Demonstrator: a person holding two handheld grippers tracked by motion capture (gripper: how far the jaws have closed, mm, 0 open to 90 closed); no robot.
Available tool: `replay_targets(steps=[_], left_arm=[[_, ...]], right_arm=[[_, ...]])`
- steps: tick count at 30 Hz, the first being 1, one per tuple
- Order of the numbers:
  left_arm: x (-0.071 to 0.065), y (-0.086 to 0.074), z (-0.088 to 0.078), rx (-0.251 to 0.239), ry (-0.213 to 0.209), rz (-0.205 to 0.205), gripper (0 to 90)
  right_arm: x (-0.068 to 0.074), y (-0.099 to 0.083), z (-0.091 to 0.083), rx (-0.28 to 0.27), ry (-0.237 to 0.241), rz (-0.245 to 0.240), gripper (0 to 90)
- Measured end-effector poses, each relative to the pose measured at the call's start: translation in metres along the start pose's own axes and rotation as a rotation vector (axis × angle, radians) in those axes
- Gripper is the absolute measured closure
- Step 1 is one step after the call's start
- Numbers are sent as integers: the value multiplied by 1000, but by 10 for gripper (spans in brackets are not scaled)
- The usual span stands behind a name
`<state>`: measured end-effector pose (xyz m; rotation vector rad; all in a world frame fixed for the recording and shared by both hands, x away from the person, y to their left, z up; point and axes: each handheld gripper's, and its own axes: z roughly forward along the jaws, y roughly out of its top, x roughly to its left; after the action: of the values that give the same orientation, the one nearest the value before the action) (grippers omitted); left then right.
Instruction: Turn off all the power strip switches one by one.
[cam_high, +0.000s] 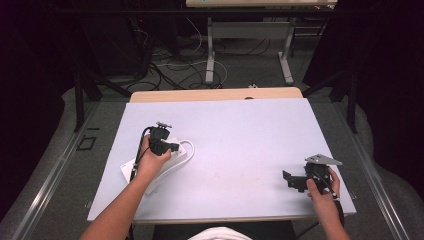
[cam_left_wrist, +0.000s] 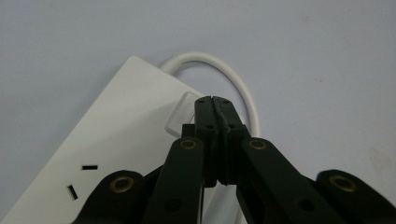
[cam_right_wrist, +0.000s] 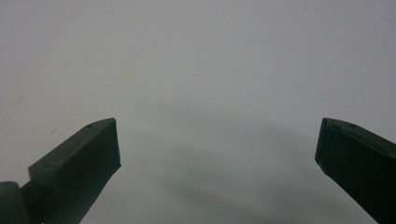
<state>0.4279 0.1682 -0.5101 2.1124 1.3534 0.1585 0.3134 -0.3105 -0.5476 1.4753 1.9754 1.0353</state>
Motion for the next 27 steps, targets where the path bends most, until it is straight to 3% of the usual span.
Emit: replay_targets(steps=[5, 8, 9, 10, 11, 12, 17, 20, 23, 27], left_arm=[[-1, -1, -6, 5, -8, 15, 900], [-3, -2, -9, -16, 4, 9, 900], [-2, -2, -12, -8, -4, 26, 900], [-4, -3, -12, -23, 3, 10, 900], [-3, -3, -14, -10, -3, 28, 900], [-4, -4, -14, -26, 4, 9, 900], [-3, -6, -22, -22, -8, 22, 900], [-4, -8, -24, -39, -4, 2, 900], [-3, -9, -27, -28, 1, 14, 900], [-3, -12, -30, -25, 0, -3, 900]], right_arm=[[0, 0, 0, 0, 0, 1, 0], [0, 0, 0, 0, 0, 1, 0], [0, 0, 0, 0, 0, 0, 0], [0, 0, 0, 0, 0, 1, 0], [0, 0, 0, 0, 0, 1, 0], [0, 0, 0, 0, 0, 1, 0], [0, 0, 0, -1, -1, 3, 0], [0, 0, 0, 0, 0, 2, 0], [0, 0, 0, -1, -2, 3, 0], [0, 0, 0, 1, 1, 2, 0]])
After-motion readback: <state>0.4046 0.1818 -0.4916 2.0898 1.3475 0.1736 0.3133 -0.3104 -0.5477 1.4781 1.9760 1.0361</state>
